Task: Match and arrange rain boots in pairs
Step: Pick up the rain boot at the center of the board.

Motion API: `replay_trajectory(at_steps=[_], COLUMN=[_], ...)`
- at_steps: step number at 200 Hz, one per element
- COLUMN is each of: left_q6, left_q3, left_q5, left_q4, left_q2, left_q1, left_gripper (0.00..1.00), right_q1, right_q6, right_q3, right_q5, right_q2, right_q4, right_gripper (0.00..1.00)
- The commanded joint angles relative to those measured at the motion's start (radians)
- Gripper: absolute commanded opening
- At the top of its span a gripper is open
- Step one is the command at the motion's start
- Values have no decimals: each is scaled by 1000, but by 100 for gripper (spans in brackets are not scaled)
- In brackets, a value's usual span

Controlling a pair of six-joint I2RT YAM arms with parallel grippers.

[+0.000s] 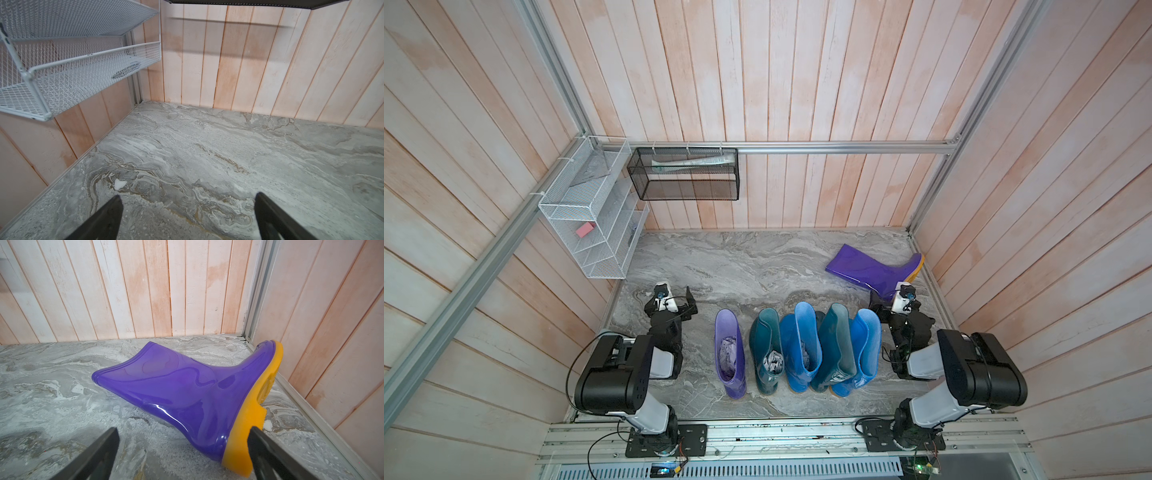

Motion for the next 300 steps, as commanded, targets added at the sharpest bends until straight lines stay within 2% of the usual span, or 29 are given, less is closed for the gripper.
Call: replay_trajectory(at_steps=[1,51,65,72,79,103,143,191,204,219,248,265,281,300], left_q6=[9,11,12,6,6,43,44,44,62,70,77,14,-78,-147], left_q3=[12,10,12,14,10,-9,-7,-8,-10,12,117,177,298,492], left_q5=[-6,-6,-38,-77,-69,-96,-97,-97,-38,-47,-55,-73,-31,-47], left_q4=[3,1,3,-10,-16,38,35,35,26,-43,-309,-423,-633,-908], left_q2=[-5,-6,-8,-17,-26,-23,-22,-24,-40,-79,-196,-293,-386,-438], left_q1=[-2,-1,-9,-17,-19,-50,-52,-53,-51,-55,-64,-64,-67,-93], left_gripper=[100,100,100,100,100,100,100,100,100,100,100,100,100,100], right_q1=[6,3,4,5,4,6,8,8,9,9,9,9,9,10], right_q6=[1,3,16,33,41,27,36,122,131,134,133,144,166,187], right_q3=[14,15,22,30,45,129,206,355,376,400,487,539,578,633], right_q5=[3,1,51,86,110,96,130,50,22,6,-11,-11,-3,-25], right_q2=[0,0,-16,-40,-75,-199,-406,-556,-592,-623,-631,-626,-628,-634], right_q4=[23,20,0,-37,-98,-332,-527,-827,-880,-929,-1067,-1153,-1223,-1314], right_gripper=[98,98,98,98,98,98,98,98,98,98,98,98,98,98])
